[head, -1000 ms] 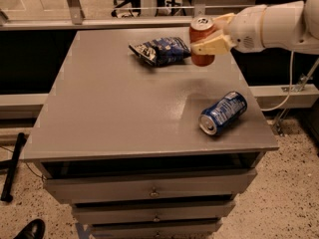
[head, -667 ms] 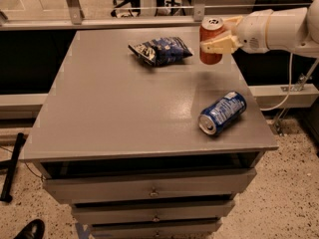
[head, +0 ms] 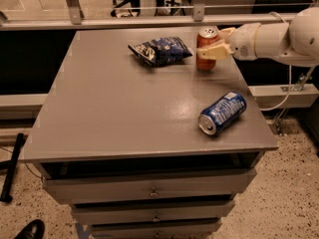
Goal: Move coke can near blue chip bag
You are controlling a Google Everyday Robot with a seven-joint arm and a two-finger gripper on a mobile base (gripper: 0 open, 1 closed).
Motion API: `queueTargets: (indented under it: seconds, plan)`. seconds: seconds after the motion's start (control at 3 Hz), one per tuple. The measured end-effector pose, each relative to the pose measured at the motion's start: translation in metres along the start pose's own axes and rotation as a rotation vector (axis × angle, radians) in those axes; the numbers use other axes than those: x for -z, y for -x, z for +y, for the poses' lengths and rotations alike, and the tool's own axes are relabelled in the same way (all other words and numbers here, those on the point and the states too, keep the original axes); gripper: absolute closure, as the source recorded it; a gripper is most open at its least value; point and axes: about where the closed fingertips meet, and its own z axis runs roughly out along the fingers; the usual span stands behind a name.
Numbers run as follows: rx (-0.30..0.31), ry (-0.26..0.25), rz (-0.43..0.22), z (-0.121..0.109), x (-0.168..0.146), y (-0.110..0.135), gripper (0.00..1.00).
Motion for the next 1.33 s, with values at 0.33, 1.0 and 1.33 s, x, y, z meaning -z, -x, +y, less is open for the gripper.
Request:
queueTargets:
  seconds: [0.33, 1.0, 1.33]
  plan:
    - [-0.013, 0.034, 0.012, -0.004, -0.015, -0.005, 0.82]
    - [-0.035, 0.06, 0.01, -0.003, -0.026, -0.01, 0.36]
    - [-0.051, 0.058, 0.005, 0.003, -0.021, -0.011, 0.13]
